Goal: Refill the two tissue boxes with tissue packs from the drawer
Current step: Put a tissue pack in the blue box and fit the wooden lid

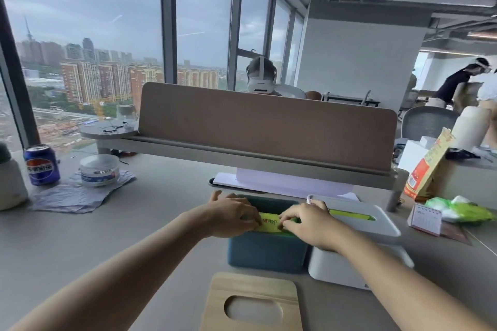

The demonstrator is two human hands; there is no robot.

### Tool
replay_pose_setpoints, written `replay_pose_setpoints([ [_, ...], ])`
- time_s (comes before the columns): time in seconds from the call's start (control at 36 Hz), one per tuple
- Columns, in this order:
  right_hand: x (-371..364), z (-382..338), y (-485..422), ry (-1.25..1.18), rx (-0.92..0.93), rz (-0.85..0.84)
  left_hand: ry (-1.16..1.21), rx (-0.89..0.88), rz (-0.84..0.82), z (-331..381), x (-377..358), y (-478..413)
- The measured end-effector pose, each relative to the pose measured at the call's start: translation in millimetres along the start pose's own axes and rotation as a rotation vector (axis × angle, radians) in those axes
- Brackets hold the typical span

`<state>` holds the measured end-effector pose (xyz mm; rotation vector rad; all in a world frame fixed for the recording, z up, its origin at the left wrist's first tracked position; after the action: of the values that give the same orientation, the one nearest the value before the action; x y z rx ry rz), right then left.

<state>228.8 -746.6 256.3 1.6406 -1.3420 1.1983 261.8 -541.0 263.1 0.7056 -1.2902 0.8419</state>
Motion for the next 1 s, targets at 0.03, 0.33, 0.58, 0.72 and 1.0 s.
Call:
replay_pose_setpoints([
  [0.03, 0, 0, 0, 0.008, 0.001, 0.008, 0.017, 0.005, -0.008, 2, 1, 2],
  [0.33, 12, -24, 38, 0.093, 0.116, 0.078, 0.029, -0.194, 0.321, 16, 7, 38],
  [0.58, -6, -41, 91, 0.136, 0.371, 0.195, 0.121, -0.267, 0.301, 25, 0, 102],
  [0.72, -29, -40, 107, 0.088, 0.35, 0.043, 0.113, -0.142, 0.087, 22, -22, 119],
  [1.0, -56, -31, 123, 0.052, 0.059, -0.235, 0.129, 0.051, -0.202, 0, -60, 116],
])
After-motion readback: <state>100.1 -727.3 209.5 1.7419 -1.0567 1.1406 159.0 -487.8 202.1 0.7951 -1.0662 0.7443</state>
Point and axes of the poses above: each hand's wrist, its own y-axis away from the middle knuckle, its own x-axis out of the back of the hand, z = x × y, the point moved 2 cm from there along -y, towards the middle knuckle, and after that the axes turned 5 degrees about x, right-handed, at the moved point
